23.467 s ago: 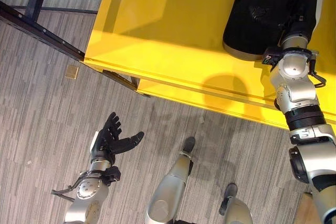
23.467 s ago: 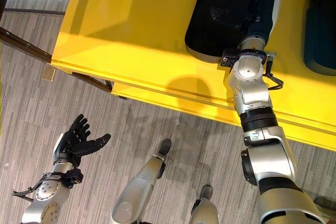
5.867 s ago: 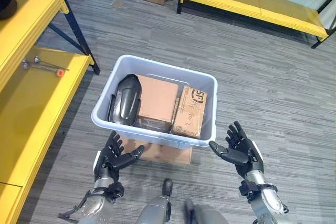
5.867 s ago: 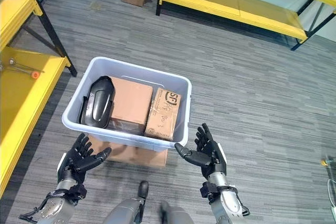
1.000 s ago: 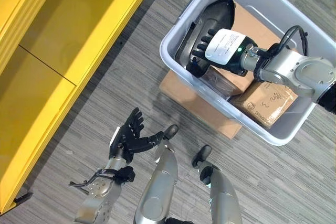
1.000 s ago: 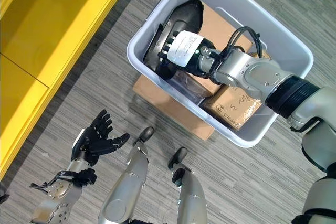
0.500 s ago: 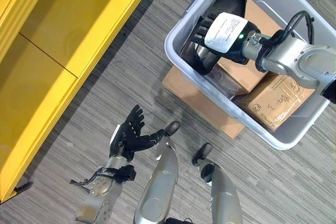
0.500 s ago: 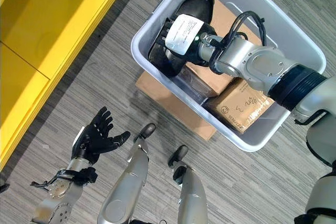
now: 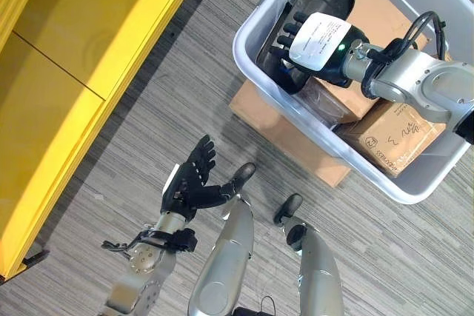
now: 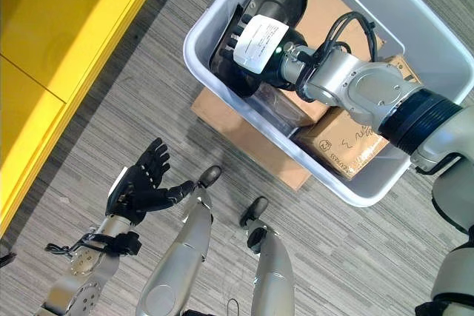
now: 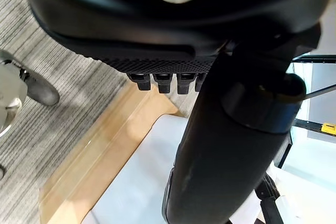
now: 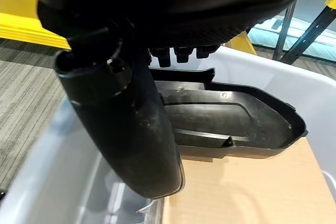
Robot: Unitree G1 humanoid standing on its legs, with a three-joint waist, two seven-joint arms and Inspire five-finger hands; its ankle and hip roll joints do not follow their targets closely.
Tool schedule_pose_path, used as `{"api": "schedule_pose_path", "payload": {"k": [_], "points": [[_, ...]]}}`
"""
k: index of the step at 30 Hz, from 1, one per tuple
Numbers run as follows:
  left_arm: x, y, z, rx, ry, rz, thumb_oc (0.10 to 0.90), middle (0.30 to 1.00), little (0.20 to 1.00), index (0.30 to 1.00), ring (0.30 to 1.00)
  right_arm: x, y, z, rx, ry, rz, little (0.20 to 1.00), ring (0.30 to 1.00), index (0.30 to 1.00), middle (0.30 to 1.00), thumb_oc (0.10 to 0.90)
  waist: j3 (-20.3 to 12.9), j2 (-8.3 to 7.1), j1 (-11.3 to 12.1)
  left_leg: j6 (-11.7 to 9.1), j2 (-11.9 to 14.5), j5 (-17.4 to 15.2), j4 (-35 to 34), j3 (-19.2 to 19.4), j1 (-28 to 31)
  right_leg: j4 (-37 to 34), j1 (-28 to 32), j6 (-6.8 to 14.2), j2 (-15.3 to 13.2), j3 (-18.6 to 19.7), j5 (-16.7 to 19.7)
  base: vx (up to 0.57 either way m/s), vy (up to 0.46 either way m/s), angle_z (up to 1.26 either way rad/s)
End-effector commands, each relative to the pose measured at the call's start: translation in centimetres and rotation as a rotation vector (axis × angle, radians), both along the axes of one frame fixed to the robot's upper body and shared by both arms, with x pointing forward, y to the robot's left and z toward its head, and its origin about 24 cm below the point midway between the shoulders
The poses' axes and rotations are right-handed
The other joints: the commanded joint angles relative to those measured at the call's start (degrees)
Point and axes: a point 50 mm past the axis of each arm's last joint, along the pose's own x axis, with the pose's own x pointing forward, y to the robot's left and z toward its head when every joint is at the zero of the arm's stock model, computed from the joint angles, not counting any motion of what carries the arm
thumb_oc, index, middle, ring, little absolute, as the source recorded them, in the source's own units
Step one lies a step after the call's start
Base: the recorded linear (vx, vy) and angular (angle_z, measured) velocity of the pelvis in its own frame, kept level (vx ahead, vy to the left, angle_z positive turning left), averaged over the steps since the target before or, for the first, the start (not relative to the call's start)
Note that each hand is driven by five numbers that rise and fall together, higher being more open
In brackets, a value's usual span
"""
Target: Move parts from the plastic box to the shelf.
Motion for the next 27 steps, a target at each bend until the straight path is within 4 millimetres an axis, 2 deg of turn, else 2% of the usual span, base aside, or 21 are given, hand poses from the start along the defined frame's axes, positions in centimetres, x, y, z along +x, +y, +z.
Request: {"api": "schedule_pose_path", "payload": {"k": [1, 6, 17, 24, 27], "points": [[-0.5, 0.2, 3.9, 0.039, -0.217, -0.038, 0.900, 1.000, 1.000, 1.000, 1.000, -1.6, -0.5, 7.4, 0.038, -0.252, 0.017, 1.000, 1.000, 1.000, 1.000, 0.900, -0.41, -0.12, 0.75, 8.37, -3.07, -9.59, 6.40, 5.57, 1.08, 2.53, 5.61, -0.79, 2.96, 2.20, -11.85, 0.00, 0.000, 0.00], [-0.5, 0.1, 3.8, 0.052, -0.214, -0.048, 0.900, 1.000, 1.000, 1.000, 1.000, -1.5, -0.4, 7.4, 0.036, -0.266, 0.026, 1.000, 1.000, 1.000, 1.000, 0.900, -0.41, 0.52, 0.41, 8.53, -3.48, -10.07, 8.43, 5.78, -1.48, 5.26, 2.73, -1.16, 2.61, 2.39, -12.64, 0.00, 0.000, 0.00], [-0.5, 0.2, 4.1, 0.061, -0.228, -0.055, 0.900, 1.000, 1.000, 1.000, 1.000, -0.9, -1.4, 8.2, 0.042, -0.316, -0.018, 1.000, 1.000, 1.000, 1.000, 0.900, -0.41, 0.75, 0.57, 8.54, -4.21, -9.78, 9.48, 5.73, -5.22, 7.29, -1.43, -1.13, 2.01, 2.12, -13.02, 0.00, 0.001, -0.01], [-0.5, 0.8, 3.9, 0.104, -0.219, -0.041, 0.900, 1.000, 1.000, 1.000, 1.000, -0.7, -3.8, 9.3, 0.030, -0.373, -0.117, 1.000, 1.000, 1.000, 1.000, 0.900, -0.41, 0.29, 1.19, 8.62, -5.47, -10.26, 12.31, 5.79, -9.66, 12.46, -6.47, -1.71, 0.67, 2.25, -14.94, 0.00, 0.002, 0.06], [-0.3, 1.0, 4.0, 0.114, -0.223, -0.043, 0.900, 1.000, 1.000, 1.000, 1.000, -1.0, -6.1, 10.4, 0.042, -0.421, -0.193, 1.000, 1.000, 1.000, 1.000, 0.900, -0.41, 0.32, 1.12, 8.32, -6.33, -10.85, 15.15, 6.28, -12.64, 17.16, -10.27, -2.39, -0.75, 1.99, -16.59, 0.02, -0.023, 0.13]]}}
